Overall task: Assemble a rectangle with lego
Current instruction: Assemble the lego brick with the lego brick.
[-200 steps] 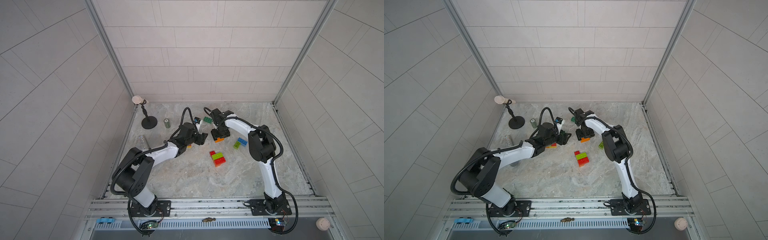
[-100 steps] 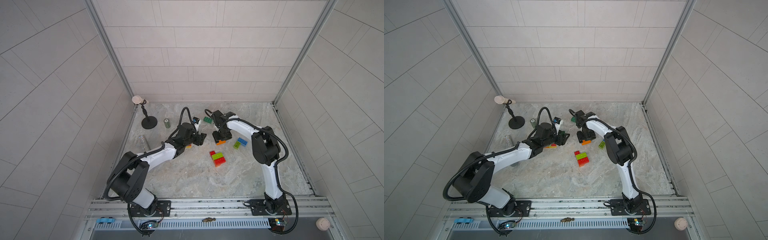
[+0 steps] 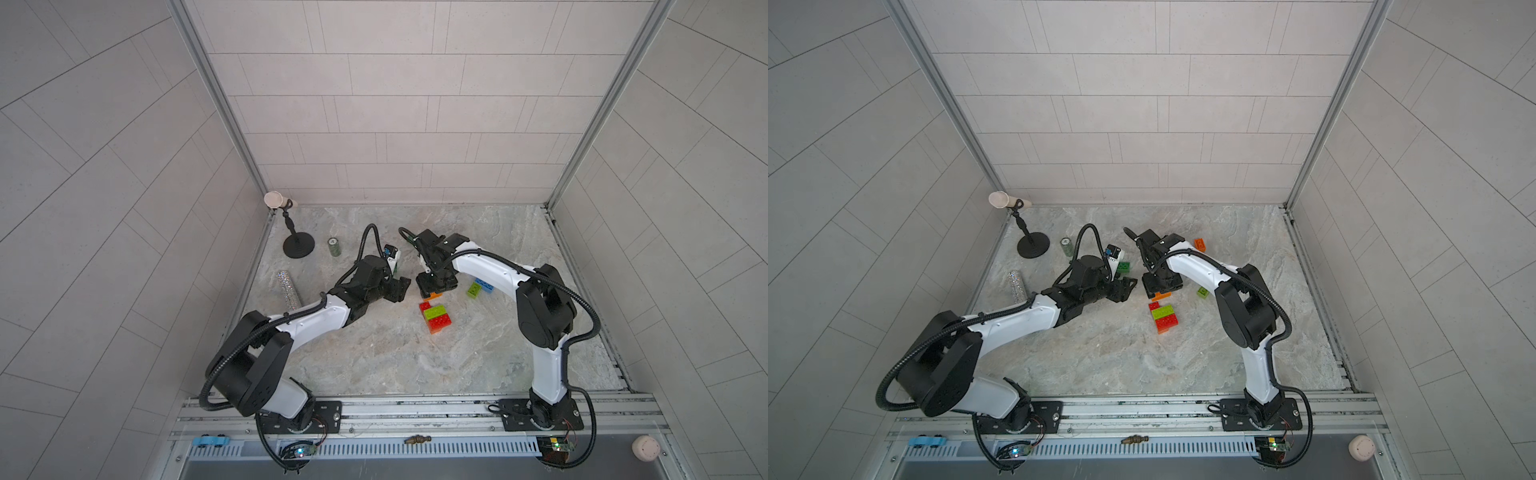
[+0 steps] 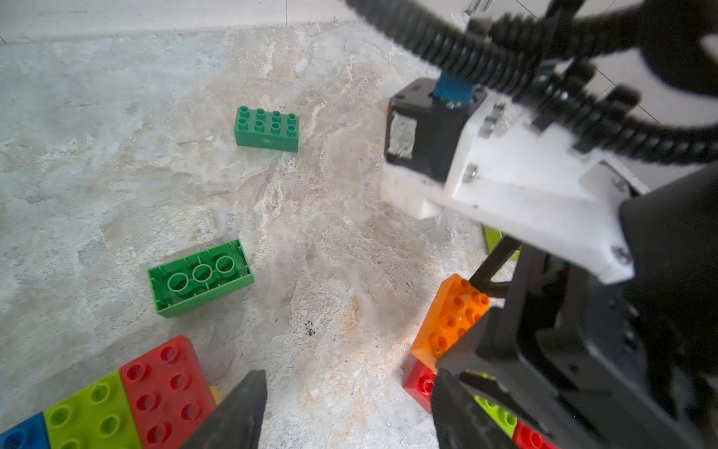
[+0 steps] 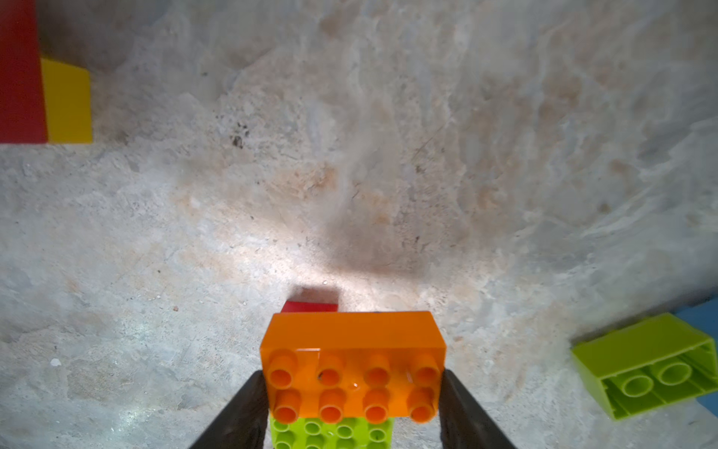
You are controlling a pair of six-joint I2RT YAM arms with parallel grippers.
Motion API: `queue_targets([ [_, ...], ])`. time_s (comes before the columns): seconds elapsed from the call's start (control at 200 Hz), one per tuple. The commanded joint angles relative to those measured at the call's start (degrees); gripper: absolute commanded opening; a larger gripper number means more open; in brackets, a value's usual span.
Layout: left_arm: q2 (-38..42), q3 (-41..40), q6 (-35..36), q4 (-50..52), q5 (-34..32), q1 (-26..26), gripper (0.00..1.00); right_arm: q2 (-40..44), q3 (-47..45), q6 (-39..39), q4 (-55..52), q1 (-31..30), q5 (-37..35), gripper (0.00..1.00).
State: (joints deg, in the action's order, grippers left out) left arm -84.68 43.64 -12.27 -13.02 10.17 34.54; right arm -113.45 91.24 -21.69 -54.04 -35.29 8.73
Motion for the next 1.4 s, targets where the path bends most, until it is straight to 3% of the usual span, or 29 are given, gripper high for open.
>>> queue_targets([
  [0.0,-0.5,-0.4,-0.7,-0.7,-0.2,0.3,0.72,1.1,-0.4,-1.2,-0.2,-0.8,-1.3,0.58],
  [1.396,-0.8,-0.5,0.1,-1.5,-0.1,0.3,0.71,0.0,-5.9,-3.8,-0.4,-2.7,-1.9,0.54],
])
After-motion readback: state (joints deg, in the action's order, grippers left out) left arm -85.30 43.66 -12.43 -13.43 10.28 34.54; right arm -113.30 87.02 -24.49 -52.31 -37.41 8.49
